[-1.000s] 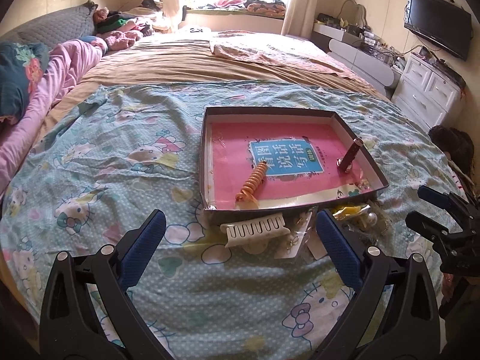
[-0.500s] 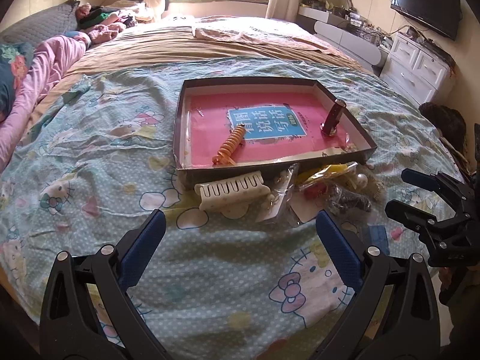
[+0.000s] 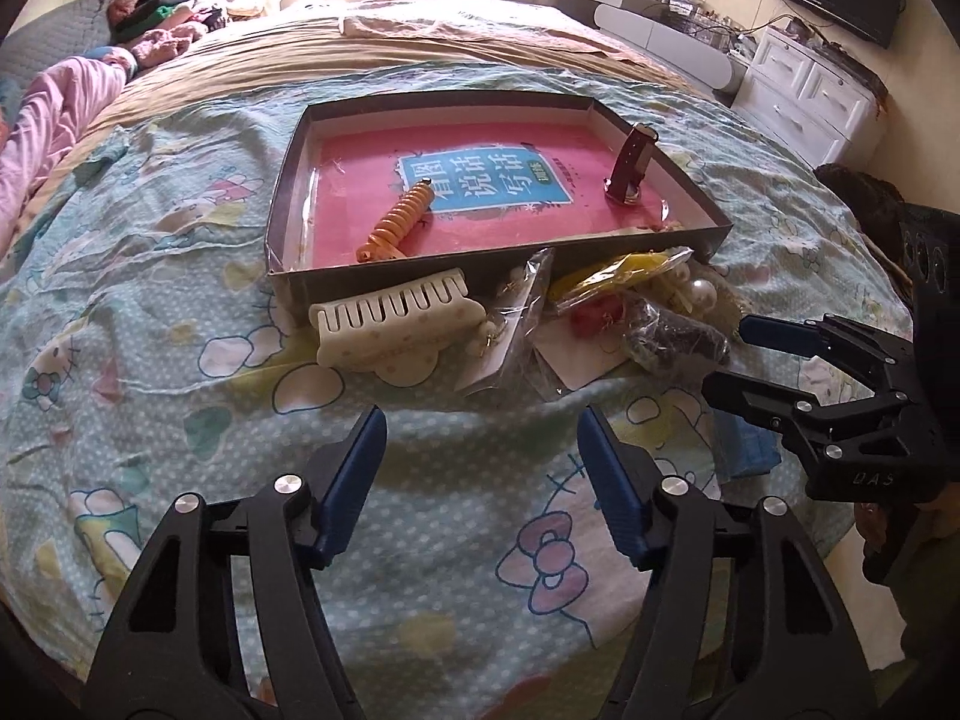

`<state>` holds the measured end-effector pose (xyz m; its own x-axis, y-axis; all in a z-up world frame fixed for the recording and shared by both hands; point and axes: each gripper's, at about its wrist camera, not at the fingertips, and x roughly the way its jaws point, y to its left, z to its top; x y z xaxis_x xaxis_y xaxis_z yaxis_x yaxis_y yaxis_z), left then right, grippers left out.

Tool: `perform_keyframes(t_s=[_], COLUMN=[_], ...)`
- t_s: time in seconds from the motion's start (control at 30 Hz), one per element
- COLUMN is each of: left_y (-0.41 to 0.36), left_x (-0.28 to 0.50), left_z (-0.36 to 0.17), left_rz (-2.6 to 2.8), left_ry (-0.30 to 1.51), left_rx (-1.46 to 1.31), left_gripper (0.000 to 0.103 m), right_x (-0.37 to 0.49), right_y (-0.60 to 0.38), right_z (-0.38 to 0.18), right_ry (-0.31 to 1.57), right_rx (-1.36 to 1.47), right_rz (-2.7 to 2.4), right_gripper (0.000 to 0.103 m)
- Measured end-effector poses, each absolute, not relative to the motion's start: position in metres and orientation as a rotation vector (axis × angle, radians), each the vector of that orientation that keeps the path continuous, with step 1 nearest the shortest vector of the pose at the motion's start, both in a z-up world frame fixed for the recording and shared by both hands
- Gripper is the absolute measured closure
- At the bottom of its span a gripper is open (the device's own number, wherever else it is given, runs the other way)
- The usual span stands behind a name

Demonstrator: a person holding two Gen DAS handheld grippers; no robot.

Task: Organize jewelry
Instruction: 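Grasp the bagged dark bracelet with the right tool while the left tool grasps the clear bag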

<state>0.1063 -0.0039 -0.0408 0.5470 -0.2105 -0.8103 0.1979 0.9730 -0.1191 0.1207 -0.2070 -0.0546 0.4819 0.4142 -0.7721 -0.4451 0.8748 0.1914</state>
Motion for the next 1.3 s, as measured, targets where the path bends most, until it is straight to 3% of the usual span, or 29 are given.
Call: perform_keyframes(t_s=[0.27, 0.5, 0.57, 0.63, 0.77, 1.0, 1.3], left_y=[-0.006, -0.01, -0.01, -0.01, -0.011, -0.018, -0.022], left_x=[0.112, 0.12, 0.122, 0.125, 0.131, 0.139, 0.151], left_z=[-0.049, -0.053, -0.054, -0.054, -0.055, -0.058, -0.062], left_rz=[-0.255, -0.271, -0.273, -0.274, -0.282, -0.284, -0.278], left_ry=[0.985, 0.99, 0.991, 0.99, 0.993, 0.994, 0.993], left_rx=[-0.019, -0.025, -0.028, -0.034, -0.045, -0.028, 0.0], left_gripper=[0.063, 0.064, 0.064, 0.064, 0.072, 0.075, 0.087], right_x=[0.133, 0.14, 0.141, 0.141, 0.139, 0.131, 0.125], right_y=[-0.195, -0.183, -0.18, -0.18, -0.186, -0.202, -0.21], right_z=[-0.068, -0.076, -0.077, -0.076, -0.075, -0.068, -0.061], right_ry=[0.954, 0.944, 0.937, 0.924, 0.912, 0.912, 0.907], right_rx=[-0.055, -0.087, -0.092, -0.098, -0.072, -0.026, -0.015], right_rz=[0.554, 0.578, 0.599, 0.603, 0.612, 0.601, 0.595], right_gripper=[0.044, 0.047, 0.055, 0.056, 0.059, 0.063, 0.067])
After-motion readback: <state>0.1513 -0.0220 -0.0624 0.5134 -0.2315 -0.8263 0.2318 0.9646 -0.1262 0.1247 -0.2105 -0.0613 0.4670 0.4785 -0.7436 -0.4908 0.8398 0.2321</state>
